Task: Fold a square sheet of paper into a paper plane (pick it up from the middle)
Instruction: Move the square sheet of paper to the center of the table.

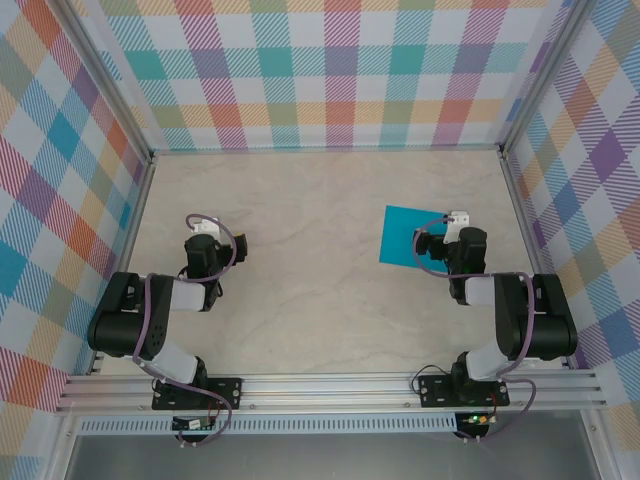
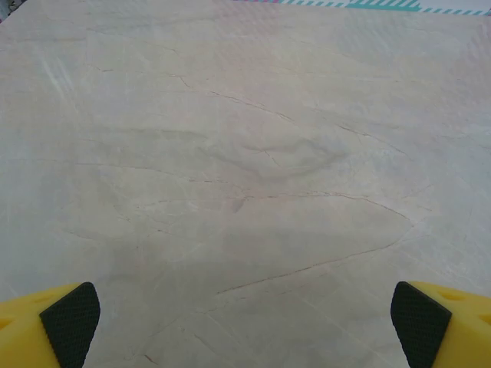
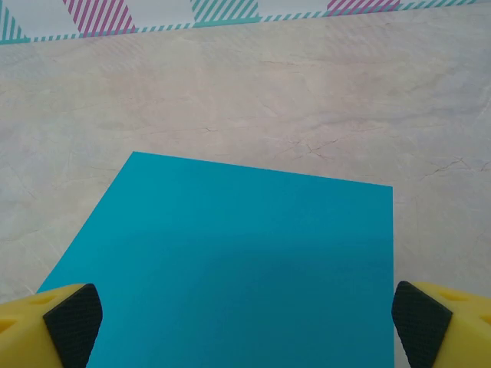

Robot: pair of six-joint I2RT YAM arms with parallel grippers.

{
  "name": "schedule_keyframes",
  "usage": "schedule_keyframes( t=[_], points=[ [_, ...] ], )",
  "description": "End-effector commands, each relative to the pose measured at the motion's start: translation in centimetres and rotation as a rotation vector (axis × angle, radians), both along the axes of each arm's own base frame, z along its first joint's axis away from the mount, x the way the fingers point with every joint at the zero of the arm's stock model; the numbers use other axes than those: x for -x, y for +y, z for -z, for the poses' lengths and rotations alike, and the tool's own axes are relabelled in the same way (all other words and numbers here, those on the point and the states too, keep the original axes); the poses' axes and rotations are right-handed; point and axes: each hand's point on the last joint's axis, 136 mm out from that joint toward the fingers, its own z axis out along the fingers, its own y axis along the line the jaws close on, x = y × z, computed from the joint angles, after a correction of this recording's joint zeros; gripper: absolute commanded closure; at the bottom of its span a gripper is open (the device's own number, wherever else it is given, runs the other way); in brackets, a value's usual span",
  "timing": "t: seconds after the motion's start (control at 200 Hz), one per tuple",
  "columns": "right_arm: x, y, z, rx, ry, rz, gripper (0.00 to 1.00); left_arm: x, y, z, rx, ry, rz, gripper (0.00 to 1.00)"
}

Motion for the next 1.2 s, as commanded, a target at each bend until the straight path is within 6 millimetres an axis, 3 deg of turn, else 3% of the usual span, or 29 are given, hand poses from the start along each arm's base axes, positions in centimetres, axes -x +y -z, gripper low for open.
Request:
schedule_keyframes(
  t=[0.0,0.935,1.195],
  points=[
    [-0.5,0.2,-0.6,-0.001,-0.019,-0.017,0.0,-0.7,0.1,-0.6,0.002,-0.013,0.006,0.0],
    [-0.5,0.1,-0.8,-0.001,-0.021,-0.015,0.0,-0.6,0.2,-0.7,0.002,-0.019,0.004,0.0],
    [0.6,-1.5,-6.4,-0.056,0.072,0.114,0.0,-0.4,1.0,-4.9,0.035,0.055,-0.07,0.0]
  ],
)
